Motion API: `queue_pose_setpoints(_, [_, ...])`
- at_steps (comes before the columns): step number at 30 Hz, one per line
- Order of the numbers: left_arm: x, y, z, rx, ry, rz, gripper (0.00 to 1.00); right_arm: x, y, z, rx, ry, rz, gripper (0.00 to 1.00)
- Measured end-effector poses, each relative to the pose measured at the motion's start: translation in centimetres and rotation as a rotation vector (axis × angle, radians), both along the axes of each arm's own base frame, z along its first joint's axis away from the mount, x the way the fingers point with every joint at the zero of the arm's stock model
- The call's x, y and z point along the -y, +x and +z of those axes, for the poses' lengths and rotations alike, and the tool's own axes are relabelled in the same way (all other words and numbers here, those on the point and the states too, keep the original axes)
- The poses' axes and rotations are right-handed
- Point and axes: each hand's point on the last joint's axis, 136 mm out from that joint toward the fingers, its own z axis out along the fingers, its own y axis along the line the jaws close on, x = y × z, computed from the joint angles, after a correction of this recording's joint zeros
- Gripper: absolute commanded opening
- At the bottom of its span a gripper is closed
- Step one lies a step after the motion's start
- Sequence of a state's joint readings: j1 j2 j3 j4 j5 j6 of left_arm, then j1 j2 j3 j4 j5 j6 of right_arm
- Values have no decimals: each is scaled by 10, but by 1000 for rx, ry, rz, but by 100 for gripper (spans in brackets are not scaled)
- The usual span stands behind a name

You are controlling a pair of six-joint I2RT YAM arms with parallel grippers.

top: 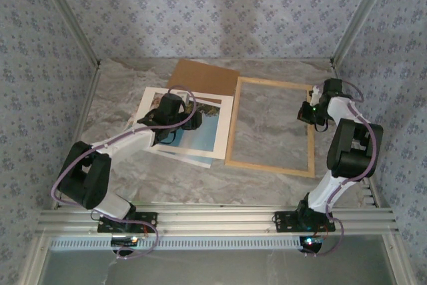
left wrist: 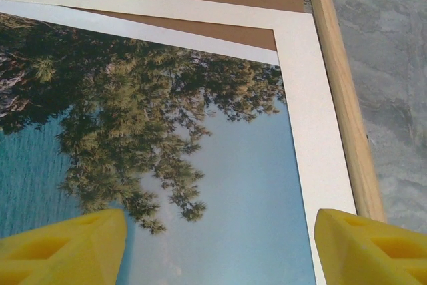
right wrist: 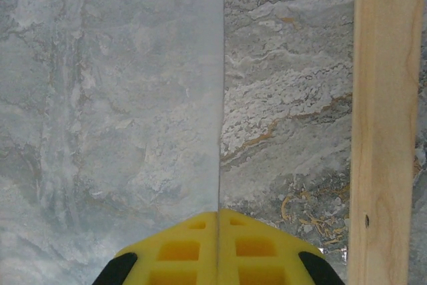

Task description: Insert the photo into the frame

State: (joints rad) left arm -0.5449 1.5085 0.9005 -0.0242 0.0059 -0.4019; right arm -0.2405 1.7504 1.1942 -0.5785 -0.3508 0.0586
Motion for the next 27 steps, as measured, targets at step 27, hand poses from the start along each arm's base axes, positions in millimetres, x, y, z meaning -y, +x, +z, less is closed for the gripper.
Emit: queue_pose_setpoints(27, [5, -2, -6, -21, -12, -24, 75, 4, 0, -1, -5, -14, -9, 0])
